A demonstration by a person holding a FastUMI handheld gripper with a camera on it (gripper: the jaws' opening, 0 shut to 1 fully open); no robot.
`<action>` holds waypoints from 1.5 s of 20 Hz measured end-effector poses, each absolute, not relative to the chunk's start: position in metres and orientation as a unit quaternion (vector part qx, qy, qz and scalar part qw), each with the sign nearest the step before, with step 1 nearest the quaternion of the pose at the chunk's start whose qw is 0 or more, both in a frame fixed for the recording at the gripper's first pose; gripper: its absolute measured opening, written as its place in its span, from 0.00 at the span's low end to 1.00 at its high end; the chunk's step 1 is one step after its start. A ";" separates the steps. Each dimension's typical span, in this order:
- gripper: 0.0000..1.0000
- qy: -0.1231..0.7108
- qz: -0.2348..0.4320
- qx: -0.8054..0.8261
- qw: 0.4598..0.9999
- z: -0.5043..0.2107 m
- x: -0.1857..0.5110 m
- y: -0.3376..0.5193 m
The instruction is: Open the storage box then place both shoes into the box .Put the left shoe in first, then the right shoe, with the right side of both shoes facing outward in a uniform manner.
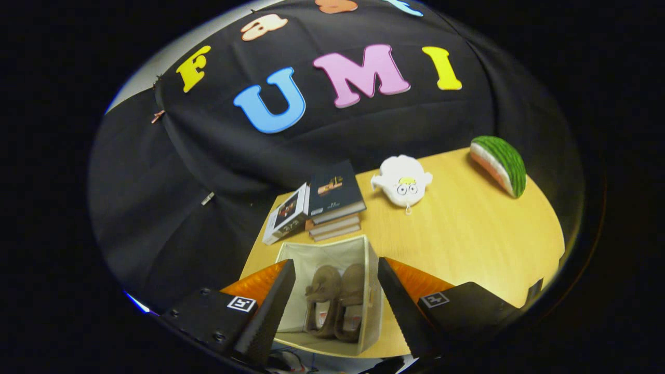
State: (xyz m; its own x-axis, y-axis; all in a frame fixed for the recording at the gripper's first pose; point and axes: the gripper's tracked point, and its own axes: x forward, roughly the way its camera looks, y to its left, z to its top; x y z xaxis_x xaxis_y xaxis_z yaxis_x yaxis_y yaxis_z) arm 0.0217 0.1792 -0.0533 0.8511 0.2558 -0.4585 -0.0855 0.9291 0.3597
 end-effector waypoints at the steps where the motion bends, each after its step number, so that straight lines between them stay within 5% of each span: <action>1: 0.98 0.228 0.078 0.154 0.958 -0.039 0.027 0.160; 10: 0.98 0.076 -0.039 0.035 0.996 0.024 0.024 -0.004; 22: 0.98 0.019 0.095 0.032 0.995 0.020 -0.025 -0.011; 30: 0.98 0.045 0.065 0.001 0.997 -0.008 -0.023 -0.037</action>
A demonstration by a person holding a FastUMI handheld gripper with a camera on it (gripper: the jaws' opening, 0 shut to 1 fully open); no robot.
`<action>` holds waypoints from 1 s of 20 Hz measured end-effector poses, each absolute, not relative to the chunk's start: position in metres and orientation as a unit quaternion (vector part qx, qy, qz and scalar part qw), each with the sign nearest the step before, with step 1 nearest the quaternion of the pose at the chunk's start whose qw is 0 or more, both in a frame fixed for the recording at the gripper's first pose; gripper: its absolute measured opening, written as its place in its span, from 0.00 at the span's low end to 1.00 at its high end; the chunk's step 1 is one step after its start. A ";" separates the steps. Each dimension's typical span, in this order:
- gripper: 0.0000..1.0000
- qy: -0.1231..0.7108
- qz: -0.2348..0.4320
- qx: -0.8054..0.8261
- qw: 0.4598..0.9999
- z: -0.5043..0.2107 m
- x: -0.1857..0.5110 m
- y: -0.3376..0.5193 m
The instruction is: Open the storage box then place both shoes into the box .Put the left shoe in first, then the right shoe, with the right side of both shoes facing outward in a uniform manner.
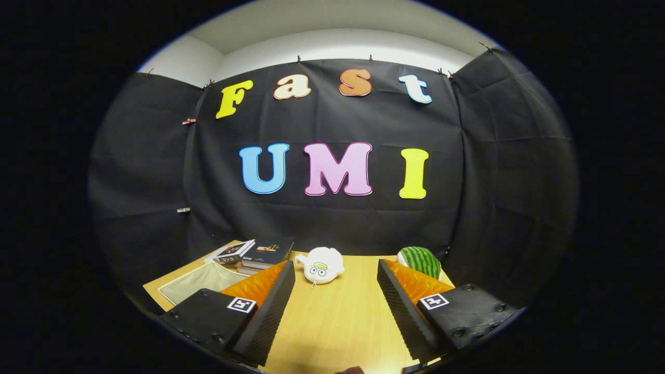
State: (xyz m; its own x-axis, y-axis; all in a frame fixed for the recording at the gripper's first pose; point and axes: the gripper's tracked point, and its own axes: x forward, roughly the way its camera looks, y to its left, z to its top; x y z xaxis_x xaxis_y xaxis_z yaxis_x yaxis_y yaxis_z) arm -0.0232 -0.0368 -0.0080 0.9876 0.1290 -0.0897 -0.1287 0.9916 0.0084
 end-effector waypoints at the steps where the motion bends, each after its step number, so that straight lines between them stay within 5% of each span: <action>1: 0.98 0.045 0.063 0.003 0.997 -0.008 -0.024 -0.038; 8: 0.97 -0.018 0.080 -0.042 0.996 0.022 -0.040 -0.025; 20: 0.98 0.041 0.083 -0.044 0.995 -0.012 -0.032 -0.033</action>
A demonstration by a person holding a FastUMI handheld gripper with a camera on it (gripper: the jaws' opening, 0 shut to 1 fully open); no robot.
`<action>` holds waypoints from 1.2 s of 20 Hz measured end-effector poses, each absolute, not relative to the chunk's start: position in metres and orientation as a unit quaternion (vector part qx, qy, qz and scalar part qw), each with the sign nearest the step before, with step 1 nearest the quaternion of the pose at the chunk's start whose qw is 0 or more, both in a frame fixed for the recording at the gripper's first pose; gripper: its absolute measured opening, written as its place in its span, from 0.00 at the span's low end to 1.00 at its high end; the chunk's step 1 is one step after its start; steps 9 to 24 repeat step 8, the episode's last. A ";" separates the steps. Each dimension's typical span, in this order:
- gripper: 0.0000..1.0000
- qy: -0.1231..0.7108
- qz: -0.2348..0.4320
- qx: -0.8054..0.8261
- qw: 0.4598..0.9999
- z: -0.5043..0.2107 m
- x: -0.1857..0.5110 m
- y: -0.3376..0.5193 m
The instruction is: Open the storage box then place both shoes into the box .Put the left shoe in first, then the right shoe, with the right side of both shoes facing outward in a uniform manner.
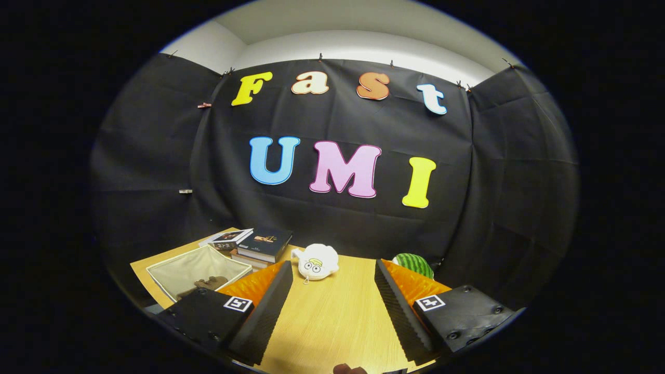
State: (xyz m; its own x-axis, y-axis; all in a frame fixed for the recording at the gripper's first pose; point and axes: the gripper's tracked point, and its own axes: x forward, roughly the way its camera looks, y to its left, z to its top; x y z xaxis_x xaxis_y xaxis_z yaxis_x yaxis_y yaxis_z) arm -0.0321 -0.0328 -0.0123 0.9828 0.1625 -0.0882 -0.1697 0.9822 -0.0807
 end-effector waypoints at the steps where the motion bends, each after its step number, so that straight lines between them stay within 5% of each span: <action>1: 0.98 0.041 0.081 -0.040 0.995 -0.013 -0.032 -0.034; 24: 0.98 0.046 0.094 -0.032 0.994 -0.016 -0.033 -0.030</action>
